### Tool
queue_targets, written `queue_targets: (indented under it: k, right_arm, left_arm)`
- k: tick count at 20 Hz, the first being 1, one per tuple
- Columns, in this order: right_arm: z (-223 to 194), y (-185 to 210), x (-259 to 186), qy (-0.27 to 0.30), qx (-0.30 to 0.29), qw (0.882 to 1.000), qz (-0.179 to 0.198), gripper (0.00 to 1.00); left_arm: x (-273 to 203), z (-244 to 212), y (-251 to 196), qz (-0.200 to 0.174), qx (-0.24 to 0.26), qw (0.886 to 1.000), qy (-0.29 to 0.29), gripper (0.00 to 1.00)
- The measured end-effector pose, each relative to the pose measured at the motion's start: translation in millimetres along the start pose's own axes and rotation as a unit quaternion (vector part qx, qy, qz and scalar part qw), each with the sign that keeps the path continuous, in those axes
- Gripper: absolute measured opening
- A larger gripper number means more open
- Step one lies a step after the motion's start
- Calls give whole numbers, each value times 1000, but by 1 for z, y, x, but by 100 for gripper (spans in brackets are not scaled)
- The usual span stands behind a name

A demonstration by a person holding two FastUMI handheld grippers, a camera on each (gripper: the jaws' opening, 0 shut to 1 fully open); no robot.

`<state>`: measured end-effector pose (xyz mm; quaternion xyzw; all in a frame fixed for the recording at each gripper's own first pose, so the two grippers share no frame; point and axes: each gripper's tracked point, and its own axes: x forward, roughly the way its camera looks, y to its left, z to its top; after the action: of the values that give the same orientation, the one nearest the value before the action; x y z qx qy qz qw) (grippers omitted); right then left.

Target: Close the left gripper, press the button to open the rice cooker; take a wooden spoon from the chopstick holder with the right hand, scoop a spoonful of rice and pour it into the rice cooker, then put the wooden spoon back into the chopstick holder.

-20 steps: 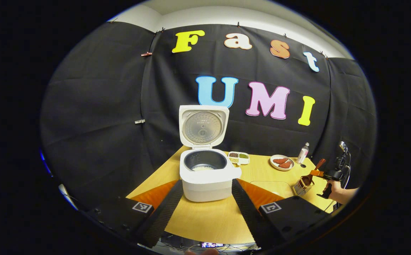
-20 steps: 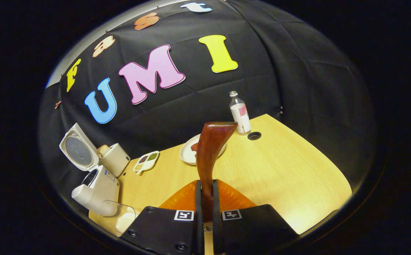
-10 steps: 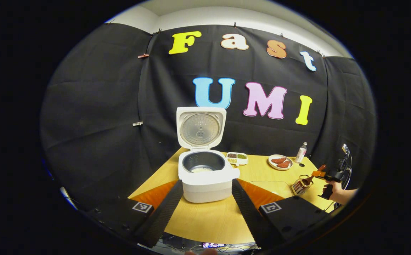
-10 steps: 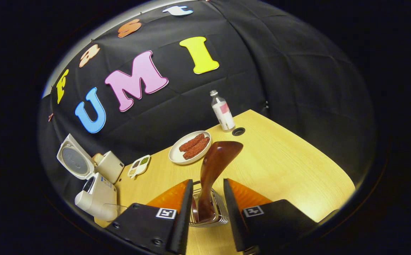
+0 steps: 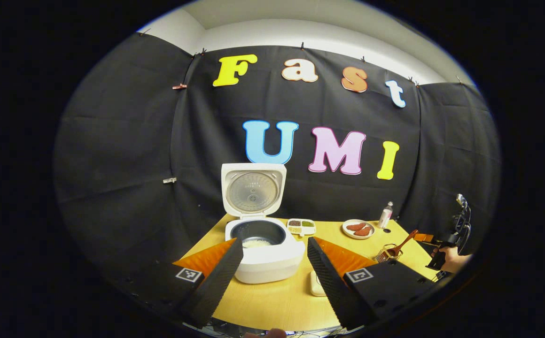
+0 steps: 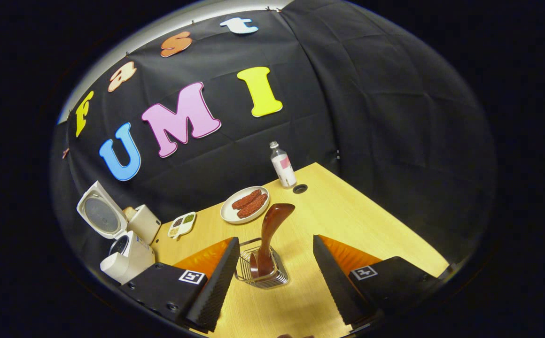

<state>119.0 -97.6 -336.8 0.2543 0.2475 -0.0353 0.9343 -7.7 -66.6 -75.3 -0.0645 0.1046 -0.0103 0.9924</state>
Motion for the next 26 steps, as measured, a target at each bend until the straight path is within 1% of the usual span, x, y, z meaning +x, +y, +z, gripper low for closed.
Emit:
queue_targets:
  k: [4,8,10,11,12,15,18,21,24,26]
  right_arm:
    - [33,24,-47,-33,-42,999,5,98]
    - [71,53,-91,-78,-90,993,11,98]
    - [88,71,-112,-98,-101,990,16,98]
    - [94,79,-120,-107,-104,989,19,98]
    - [100,85,-129,-114,-104,988,17,98]
    - [109,105,-155,-130,-95,987,15,98]
    - [110,122,-175,-147,-122,981,14,98]
    - [104,139,-188,-149,-139,979,13,98]
    - [96,150,-196,-148,-146,978,5,98]
    - [95,153,-202,-151,-156,976,-5,98]
  left_arm:
    - [17,31,12,-4,-7,999,-40,95]
    - [46,79,27,-19,-4,995,-96,95]
    - [63,103,35,-25,-3,992,-121,96]
    - [75,114,38,-28,2,991,-130,95]
    - [86,125,42,-28,8,990,-135,95]
    - [131,142,56,-16,27,991,-130,95]
    - [183,153,64,-11,30,992,-119,95]
    - [238,164,73,-4,16,994,-112,95]
    - [288,171,76,-9,-2,994,-108,95]
    - [321,167,87,2,4,996,-93,95]
